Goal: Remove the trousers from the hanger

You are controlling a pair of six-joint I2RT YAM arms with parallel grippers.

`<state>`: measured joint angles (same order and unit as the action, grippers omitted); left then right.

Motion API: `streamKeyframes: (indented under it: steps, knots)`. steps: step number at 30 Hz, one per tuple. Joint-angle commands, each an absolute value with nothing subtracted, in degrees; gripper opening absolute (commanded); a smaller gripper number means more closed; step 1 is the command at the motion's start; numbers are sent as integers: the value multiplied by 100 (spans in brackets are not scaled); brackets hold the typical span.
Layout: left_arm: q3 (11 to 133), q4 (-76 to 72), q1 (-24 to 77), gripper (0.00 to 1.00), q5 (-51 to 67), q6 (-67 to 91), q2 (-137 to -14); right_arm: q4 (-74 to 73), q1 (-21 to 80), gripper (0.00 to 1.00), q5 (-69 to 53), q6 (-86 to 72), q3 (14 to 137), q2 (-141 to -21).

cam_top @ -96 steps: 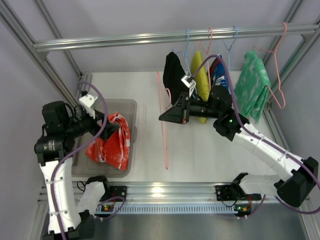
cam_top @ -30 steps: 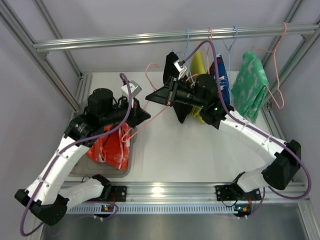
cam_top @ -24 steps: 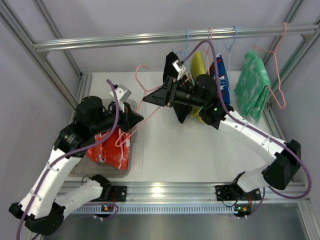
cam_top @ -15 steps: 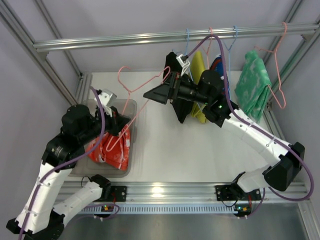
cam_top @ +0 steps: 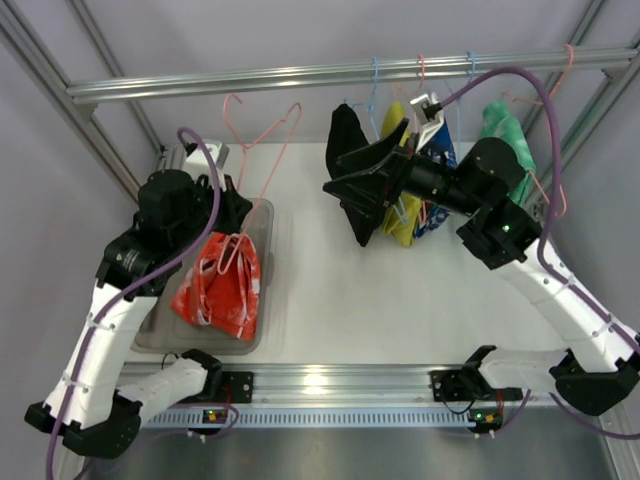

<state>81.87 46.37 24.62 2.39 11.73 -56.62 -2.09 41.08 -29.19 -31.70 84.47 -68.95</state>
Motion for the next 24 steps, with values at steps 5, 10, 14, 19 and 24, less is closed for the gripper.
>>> streamKeyframes:
  steps: [5, 10, 14, 19, 24]
  knots:
    - [9166, 4078, 2435, 0, -641, 1318, -6528, -1071, 3894, 99, -2496, -2549, 8894, -6539]
    - [9588, 3999, 2443, 0, -1072, 1415, -7013, -1221, 3850, 99, -2329, -2329, 8921, -6425]
    - [9843, 4034, 2443, 0, -1257, 1293, -7346, -1257, 3797, 99, -2312, -2303, 8825, -6346]
    - [9896, 4140, 2435, 0, -1327, 1309, -7699, -1248, 3683, 99, -2267, -2443, 8754, -6354]
    - [9853, 4113, 2417, 0, -1362, 1336, -7857, -1239, 3568, 100, -2382, -2549, 8675, -6284]
